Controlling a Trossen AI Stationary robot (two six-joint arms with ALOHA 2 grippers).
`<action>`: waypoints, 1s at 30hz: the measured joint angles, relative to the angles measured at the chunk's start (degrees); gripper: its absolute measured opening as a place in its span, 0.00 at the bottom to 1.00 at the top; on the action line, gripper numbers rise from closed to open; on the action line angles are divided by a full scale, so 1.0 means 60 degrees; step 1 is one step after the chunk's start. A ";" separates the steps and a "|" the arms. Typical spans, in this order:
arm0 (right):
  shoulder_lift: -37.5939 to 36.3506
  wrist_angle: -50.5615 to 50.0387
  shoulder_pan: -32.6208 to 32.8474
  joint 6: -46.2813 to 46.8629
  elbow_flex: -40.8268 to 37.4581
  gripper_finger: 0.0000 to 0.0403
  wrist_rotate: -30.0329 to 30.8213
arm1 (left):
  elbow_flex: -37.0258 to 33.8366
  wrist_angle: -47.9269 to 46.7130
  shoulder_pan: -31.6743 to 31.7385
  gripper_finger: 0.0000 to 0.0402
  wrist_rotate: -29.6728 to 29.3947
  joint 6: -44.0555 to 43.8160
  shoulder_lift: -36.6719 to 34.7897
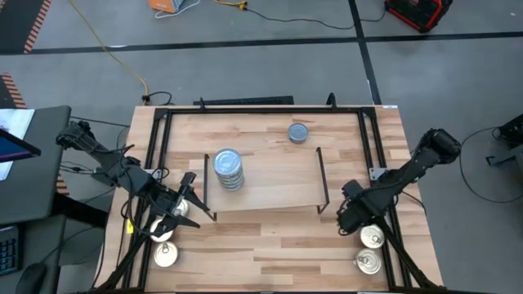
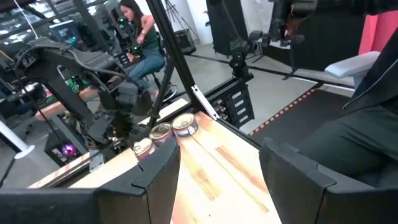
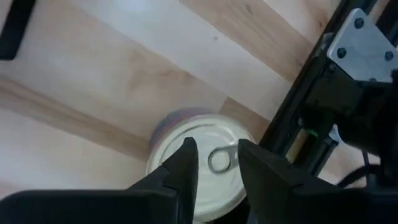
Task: Stack canned seafood by type on shelf
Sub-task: Put the blue tuna can on the shelf
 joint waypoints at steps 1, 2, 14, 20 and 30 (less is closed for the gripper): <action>-0.0130 0.0211 0.0001 -0.0003 -0.0198 0.36 0.0000 | 0.0000 -0.0002 -0.0001 0.52 0.0000 0.0000 0.0002; -0.0263 0.0433 0.0003 0.0001 -0.0430 0.36 -0.0009 | 0.0000 -0.0009 -0.0002 0.52 -0.0007 0.0000 0.0003; -0.1105 0.1126 0.0020 0.0505 -0.1632 0.30 0.0104 | 0.0000 -0.0076 0.0000 0.52 -0.0131 0.0073 0.0003; -0.1087 0.1850 -0.0116 0.1420 -0.1652 0.30 0.0379 | 0.0000 -0.0090 -0.0001 0.52 -0.0127 0.0049 0.0007; -0.1053 0.2915 -0.0092 0.1458 -0.1799 0.30 0.0240 | 0.0000 -0.0244 -0.0003 0.52 -0.0244 0.0007 0.0007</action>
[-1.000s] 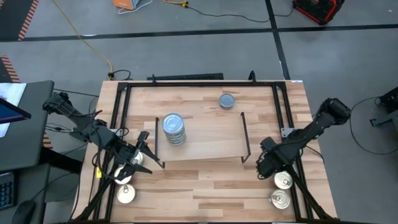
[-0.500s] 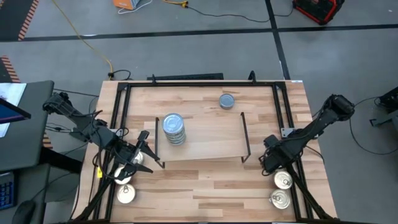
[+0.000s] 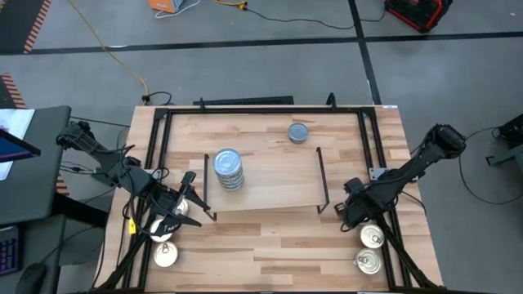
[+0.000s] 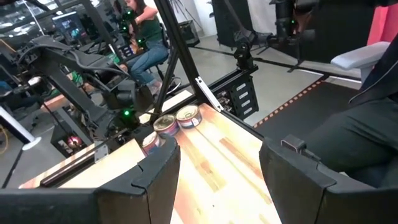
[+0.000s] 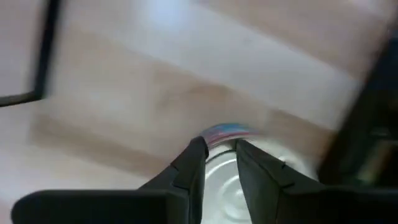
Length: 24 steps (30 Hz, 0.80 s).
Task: Stack canned seafood by type on shelf
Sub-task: Put the blue tuna can on the shelf
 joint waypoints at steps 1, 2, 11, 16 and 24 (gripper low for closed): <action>0.0070 0.0388 -0.0004 -0.0116 -0.0007 0.30 -0.0035 | 0.0000 -0.0010 0.0000 0.52 0.0002 -0.0011 0.0000; 0.0173 0.0766 0.0002 -0.0254 0.0001 0.30 -0.0127 | 0.0000 -0.0034 0.0001 0.52 0.0000 -0.0031 0.0000; 0.1309 0.2120 0.0387 -0.0950 0.0604 0.29 -0.0794 | 0.0000 -0.0127 -0.0001 0.52 -0.0011 -0.0204 0.0000; 0.1543 0.1122 0.0677 -0.0964 0.1712 0.28 -0.0002 | 0.0000 -0.0147 0.0000 0.52 -0.0032 -0.0219 0.0000; 0.2007 -0.1522 0.0930 -0.1239 0.3462 0.27 0.0267 | 0.0000 -0.0193 0.0003 0.52 -0.0036 -0.0237 0.0000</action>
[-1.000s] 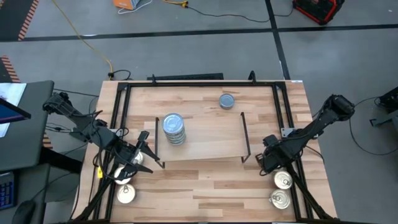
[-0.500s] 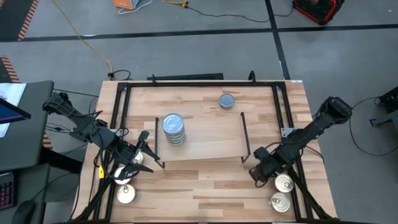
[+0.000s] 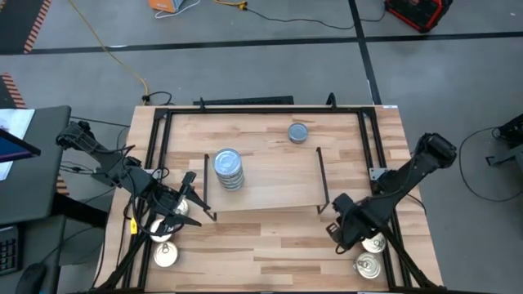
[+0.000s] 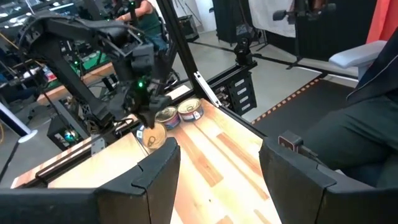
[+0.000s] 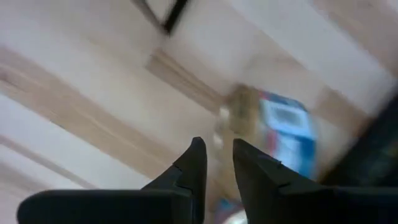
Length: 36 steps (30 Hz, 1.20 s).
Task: Stack canned seafood by type on shelf
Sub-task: Put the blue tuna can on the shelf
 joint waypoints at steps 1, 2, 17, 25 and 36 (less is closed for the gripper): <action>0.0003 -0.0306 0.0078 -0.0090 0.0184 0.28 -0.0079 | 0.0000 0.0003 -0.0002 0.52 0.0000 -0.0020 0.0000; -0.0012 -0.0450 0.0146 -0.0225 0.0347 0.30 -0.0176 | 0.0000 0.0000 -0.0003 0.52 0.0000 -0.0032 0.0000; -0.0346 -0.1734 -0.0013 0.1382 0.0030 0.89 -0.1471 | 0.0000 -0.0435 -0.0002 0.52 0.0004 -0.0025 0.0004; -0.0346 0.0006 0.0081 0.1357 -0.1339 0.98 -0.1293 | 0.0000 -0.0418 -0.0003 0.52 0.0004 -0.0109 0.0004; -0.0349 0.0753 0.0089 0.1368 -0.2333 0.88 0.0076 | 0.0000 -0.0433 -0.0003 0.52 -0.0219 -0.0091 0.0004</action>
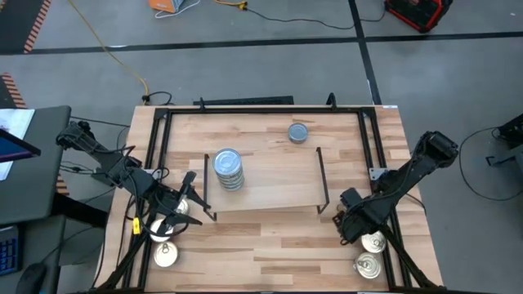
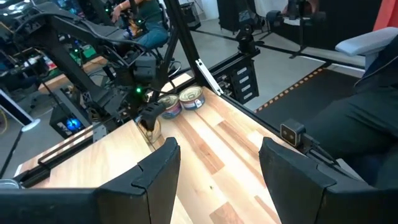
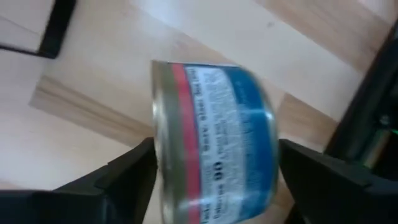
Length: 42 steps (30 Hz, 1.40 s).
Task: Stack canned seafood by type on shelf
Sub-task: Put the blue tuna can on the shelf
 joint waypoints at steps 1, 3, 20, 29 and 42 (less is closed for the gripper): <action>0.0000 0.0138 0.0038 -0.0001 -0.0021 0.85 0.0007 | 0.0000 -0.0010 0.0003 0.52 0.0000 -0.0001 0.0000; 0.0000 0.0514 0.0112 0.0000 -0.0090 0.78 0.0084 | 0.0000 -0.0051 0.0000 0.52 0.0000 -0.0003 0.0000; 0.0002 0.0317 0.0740 -0.0276 0.2124 0.50 -0.1526 | 0.0000 -0.0052 0.0003 0.52 -0.0029 0.0028 0.0000; -0.0003 0.2875 -0.0120 -0.4718 0.3926 0.52 0.1132 | 0.0000 -0.0040 0.0003 0.52 -0.0025 0.0011 0.0000; 0.0002 0.3619 -0.5718 -0.9159 0.4740 0.52 -0.1966 | 0.0000 -0.0090 0.0003 0.52 -0.0025 0.0109 -0.0004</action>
